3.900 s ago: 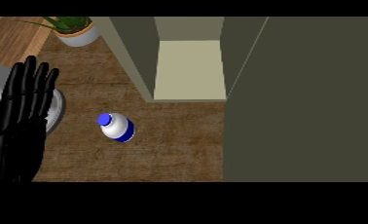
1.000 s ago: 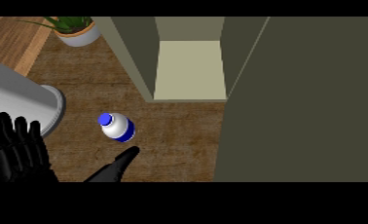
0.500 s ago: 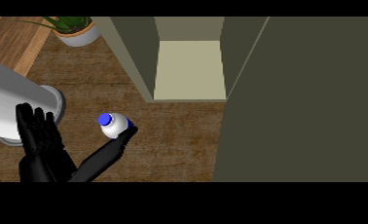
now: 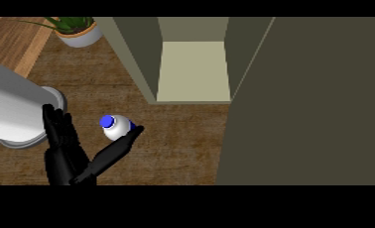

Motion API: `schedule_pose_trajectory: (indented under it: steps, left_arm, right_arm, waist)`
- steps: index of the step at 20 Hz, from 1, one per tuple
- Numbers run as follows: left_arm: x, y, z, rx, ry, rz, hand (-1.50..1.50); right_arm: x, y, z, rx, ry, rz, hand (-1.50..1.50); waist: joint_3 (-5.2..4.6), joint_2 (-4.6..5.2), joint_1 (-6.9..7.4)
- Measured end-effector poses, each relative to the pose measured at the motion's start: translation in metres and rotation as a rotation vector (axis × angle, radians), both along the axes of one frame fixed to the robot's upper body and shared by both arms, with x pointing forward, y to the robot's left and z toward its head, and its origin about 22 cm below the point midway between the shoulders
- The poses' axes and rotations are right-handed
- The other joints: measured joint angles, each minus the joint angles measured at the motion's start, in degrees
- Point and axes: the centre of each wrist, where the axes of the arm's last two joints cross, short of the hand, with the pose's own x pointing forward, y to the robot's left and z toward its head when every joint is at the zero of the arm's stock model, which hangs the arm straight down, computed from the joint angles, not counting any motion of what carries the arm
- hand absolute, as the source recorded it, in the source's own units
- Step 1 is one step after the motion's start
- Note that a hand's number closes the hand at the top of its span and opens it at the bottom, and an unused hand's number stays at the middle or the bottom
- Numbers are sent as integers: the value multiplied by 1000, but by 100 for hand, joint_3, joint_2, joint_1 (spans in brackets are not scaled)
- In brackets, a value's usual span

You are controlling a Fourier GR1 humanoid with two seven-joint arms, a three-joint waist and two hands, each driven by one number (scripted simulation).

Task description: Pick up the bottled water, place it into the cabinet and close the cabinet

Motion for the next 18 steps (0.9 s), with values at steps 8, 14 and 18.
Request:
schedule_pose_trajectory:
  steps: [8,14,18]
  left_arm:
    - [7,9,-43,-20,18,-43,-150]
    - [17,14,-80,-34,22,-46,-150]
    - [25,12,-95,-54,28,-42,-150]
  right_arm:
    - [1,0,0,-8,-14,-14,-150]
    - [-2,0,-2,-15,-11,-16,-150]
    - [-4,0,-4,-18,-8,-18,-150]
  waist:
    - [2,1,-6]
    - [2,2,-26]
    - [4,4,-27]
